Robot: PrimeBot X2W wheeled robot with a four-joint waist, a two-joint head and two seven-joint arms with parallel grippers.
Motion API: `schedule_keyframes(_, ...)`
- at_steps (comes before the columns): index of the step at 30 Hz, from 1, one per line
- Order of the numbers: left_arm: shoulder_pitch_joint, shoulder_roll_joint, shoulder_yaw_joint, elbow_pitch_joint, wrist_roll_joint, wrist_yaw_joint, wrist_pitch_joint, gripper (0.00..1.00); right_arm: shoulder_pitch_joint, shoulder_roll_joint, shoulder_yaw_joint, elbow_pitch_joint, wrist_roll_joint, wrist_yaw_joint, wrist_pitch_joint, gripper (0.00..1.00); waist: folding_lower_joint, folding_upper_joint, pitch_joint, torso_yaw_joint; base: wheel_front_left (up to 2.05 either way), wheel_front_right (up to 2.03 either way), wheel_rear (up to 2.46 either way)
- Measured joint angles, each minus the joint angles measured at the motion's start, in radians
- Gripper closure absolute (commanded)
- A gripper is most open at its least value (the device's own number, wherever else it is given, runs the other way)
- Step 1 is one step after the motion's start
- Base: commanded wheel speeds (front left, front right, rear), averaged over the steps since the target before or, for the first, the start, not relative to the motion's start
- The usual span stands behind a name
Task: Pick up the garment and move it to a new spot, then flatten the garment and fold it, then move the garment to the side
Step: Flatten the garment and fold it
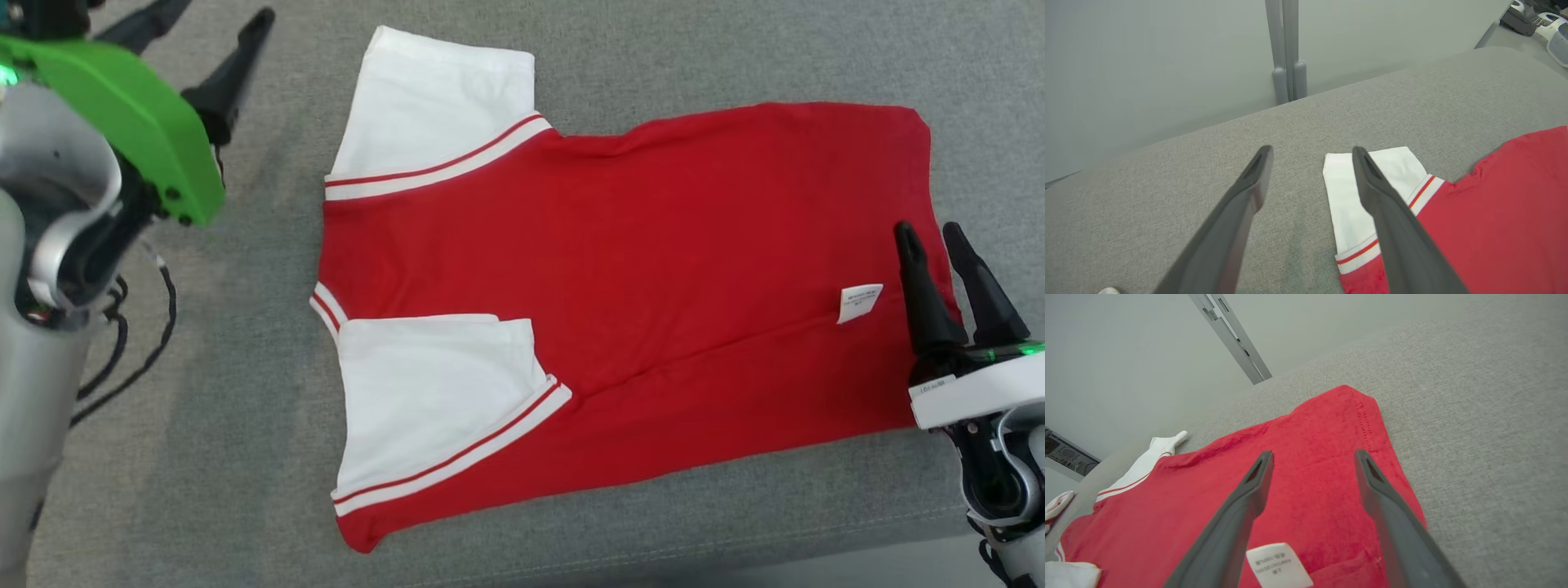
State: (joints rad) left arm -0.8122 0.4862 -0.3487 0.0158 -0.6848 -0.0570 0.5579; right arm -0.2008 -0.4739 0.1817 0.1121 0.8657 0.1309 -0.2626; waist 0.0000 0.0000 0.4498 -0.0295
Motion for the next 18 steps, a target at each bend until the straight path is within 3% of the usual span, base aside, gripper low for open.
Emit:
schedule_keyframes(8, -0.238, 0.000, -0.079, 0.200, -0.017, -0.044, 0.198, 0.00, -0.060, 0.054, -0.002, -0.003, -0.017, 0.000, 0.000, 0.00, 0.0002, 0.0000, 0.098, -0.070, 0.00, 0.00, 0.00)
schedule_keyframes(18, -0.278, 0.060, -0.122, 0.292, 0.005, -0.062, 0.216, 0.00, -0.072, 0.118, -0.014, 0.000, -0.017, 0.000, 0.000, 0.00, 0.0002, 0.0000, 0.170, -0.172, 0.00, 0.00, 0.00)
